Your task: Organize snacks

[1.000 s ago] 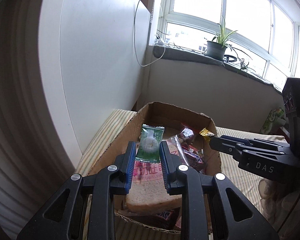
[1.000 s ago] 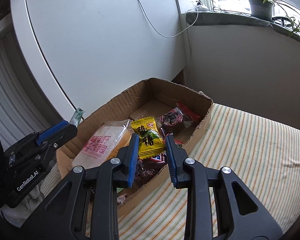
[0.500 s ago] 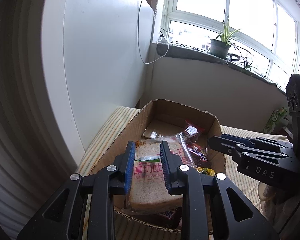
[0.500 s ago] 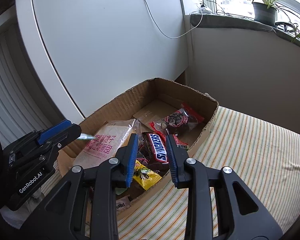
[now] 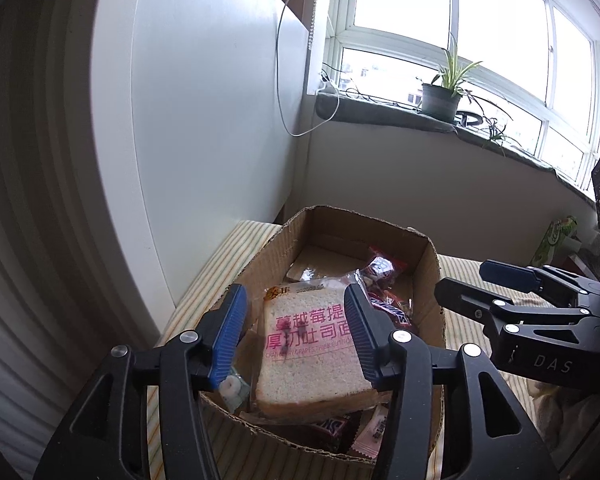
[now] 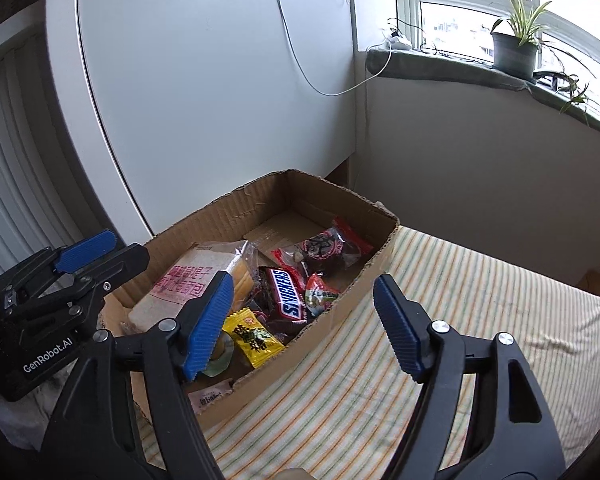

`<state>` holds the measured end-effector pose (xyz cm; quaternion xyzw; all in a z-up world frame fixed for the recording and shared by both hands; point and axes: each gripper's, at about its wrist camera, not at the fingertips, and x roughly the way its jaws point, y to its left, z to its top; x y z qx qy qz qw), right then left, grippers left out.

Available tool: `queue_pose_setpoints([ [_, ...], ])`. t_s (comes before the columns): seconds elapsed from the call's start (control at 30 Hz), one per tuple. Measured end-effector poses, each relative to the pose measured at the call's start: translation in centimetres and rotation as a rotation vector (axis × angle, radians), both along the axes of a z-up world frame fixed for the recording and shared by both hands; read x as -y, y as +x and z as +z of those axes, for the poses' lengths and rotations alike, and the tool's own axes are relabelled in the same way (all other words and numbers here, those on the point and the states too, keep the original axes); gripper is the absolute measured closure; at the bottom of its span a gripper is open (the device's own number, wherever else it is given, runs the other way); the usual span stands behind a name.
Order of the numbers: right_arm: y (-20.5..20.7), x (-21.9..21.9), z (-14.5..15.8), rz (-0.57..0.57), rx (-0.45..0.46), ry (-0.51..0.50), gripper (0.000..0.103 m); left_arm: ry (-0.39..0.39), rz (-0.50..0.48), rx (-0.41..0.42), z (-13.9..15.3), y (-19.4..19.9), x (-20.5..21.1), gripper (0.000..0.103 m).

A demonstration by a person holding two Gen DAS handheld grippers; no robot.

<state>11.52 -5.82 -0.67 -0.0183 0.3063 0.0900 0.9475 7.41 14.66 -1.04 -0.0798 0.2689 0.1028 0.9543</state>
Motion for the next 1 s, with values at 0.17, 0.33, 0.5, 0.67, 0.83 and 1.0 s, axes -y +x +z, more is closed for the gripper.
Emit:
queue_pose_setpoints([
  [0.17,-1.4,0.9,0.5,-0.017,0.028,-0.004,0.011,0.002,0.011,0.015,0.4,-1.0,0.3,0.04],
  [0.33,-2.2,1.5,0.6,-0.039,0.037,-0.029,0.01,0.008,0.025,0.037,1.0,-2.3,1.0,0.028],
  [0.5,-3.3,2.0,0.5,-0.053,0.041,-0.032,0.01,0.023,0.035,0.04,1.3,-3.3,1.8,0.027],
  [0.67,-5.1,2.9,0.6,-0.066,0.055,-0.023,0.01,0.048,0.01,0.053,1.6,-4.3,3.2,0.027],
  [0.83,-6.8,3.8,1.2,-0.088,0.092,-0.004,0.01,0.06,-0.011,0.05,1.7,-4.5,4.3,0.027],
  [1.0,-7.5,3.7,1.4,-0.086,0.107,-0.014,0.008,0.063,-0.018,0.042,1.5,-4.3,4.8,0.027],
])
